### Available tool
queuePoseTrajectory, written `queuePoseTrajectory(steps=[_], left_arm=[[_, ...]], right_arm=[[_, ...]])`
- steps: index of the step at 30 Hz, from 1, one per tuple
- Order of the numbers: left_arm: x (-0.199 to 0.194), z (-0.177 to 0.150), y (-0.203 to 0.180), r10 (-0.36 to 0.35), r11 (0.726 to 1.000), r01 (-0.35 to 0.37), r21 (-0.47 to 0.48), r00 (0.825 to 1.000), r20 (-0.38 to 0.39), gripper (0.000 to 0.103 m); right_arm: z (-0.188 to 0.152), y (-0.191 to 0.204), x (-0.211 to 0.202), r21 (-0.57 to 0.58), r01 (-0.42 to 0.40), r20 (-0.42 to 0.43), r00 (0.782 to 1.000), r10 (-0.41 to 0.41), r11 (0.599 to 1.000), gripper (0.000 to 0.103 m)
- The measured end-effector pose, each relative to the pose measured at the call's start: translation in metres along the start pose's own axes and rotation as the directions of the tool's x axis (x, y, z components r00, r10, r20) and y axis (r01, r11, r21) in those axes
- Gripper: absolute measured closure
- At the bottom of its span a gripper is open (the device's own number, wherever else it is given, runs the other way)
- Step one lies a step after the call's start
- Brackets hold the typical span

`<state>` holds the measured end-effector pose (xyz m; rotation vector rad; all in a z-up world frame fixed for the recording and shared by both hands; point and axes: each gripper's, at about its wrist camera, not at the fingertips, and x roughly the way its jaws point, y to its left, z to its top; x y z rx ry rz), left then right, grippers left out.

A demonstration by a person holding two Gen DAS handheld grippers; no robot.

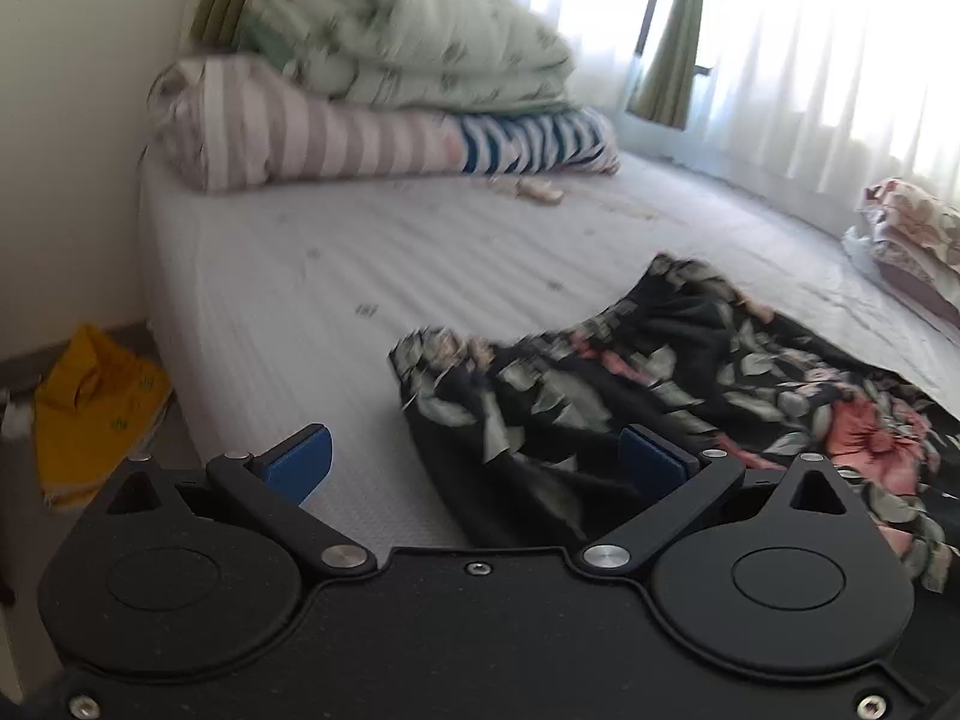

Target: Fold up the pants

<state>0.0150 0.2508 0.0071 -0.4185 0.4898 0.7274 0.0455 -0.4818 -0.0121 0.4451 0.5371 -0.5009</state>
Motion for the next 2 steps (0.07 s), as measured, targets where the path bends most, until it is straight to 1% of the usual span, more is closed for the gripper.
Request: queuePoseTrajectory(steps=[1, 2], left_arm=[[0.0063, -0.0019, 0.0027, 0.003, 1.000, -0.003, -0.017, 1.000, -0.018, 0.001], [0.0131, -0.0052, 0.0016, 0.007, 1.000, -0.007, -0.029, 1.000, -0.018, 0.001]], right_arm=[[0.0007, 0.0019, 0.0021, -0.006, 0.000, -0.002, 1.000, 0.000, 1.000, 0.062], [0.0011, 0.0033, 0.0030, -0.012, -0.002, -0.002, 1.000, 0.002, 1.000, 0.061]])
